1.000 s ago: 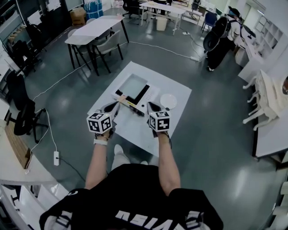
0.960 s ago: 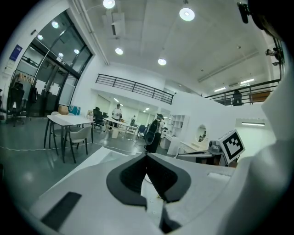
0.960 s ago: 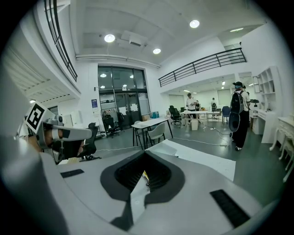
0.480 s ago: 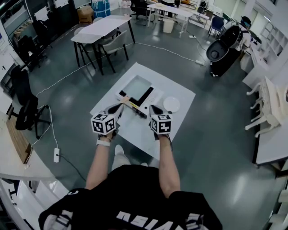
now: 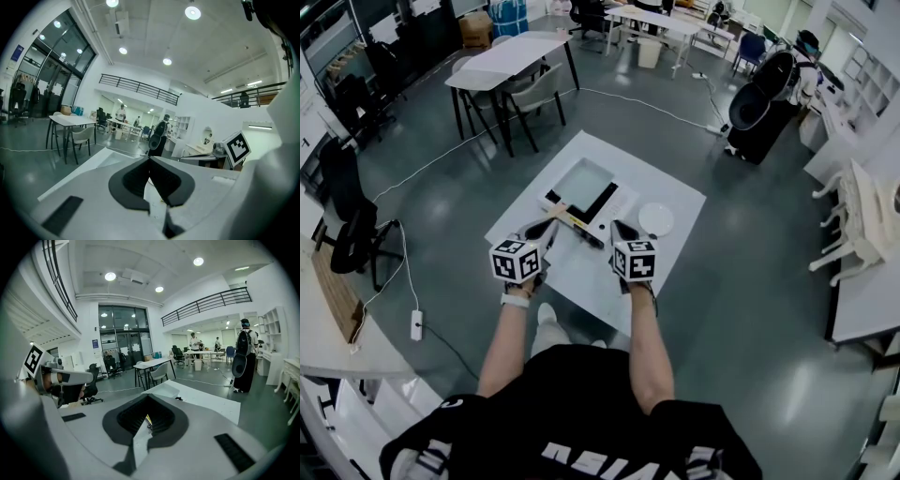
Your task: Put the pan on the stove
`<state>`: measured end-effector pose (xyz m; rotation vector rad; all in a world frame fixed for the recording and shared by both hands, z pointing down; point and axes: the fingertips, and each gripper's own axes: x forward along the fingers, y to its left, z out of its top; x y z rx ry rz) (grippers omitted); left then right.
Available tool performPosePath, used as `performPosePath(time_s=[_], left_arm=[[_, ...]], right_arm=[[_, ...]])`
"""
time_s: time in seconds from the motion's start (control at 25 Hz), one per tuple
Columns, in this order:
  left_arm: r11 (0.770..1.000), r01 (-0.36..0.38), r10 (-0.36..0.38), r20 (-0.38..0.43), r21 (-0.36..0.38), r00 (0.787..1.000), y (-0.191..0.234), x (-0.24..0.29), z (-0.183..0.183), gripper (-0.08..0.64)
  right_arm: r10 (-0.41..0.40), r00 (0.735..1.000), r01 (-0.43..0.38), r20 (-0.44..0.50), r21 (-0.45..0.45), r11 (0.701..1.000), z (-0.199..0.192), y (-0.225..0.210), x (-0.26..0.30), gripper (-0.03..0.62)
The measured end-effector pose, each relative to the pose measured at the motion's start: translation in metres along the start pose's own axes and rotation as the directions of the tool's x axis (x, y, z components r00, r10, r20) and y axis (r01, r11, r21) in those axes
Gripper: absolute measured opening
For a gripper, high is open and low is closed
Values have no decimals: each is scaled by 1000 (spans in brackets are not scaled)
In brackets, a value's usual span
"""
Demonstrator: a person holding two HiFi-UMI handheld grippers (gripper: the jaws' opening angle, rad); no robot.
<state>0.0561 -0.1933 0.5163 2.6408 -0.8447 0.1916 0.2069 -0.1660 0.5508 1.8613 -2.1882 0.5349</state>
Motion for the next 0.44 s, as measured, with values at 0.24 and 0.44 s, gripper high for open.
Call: performPosePath(time_s=[0.24,0.44], left_arm=[[1000,-2,2,-12,0,1000,6,8,-5,-2],[1000,-4,4,-19,3,1000,11,12,-4,-2]], right_arm=[[-3,1000,3,-10,7,1000,-5,-5,8,-5],[-9,1000,9,-9,6,1000,-2,-5,13,-5]])
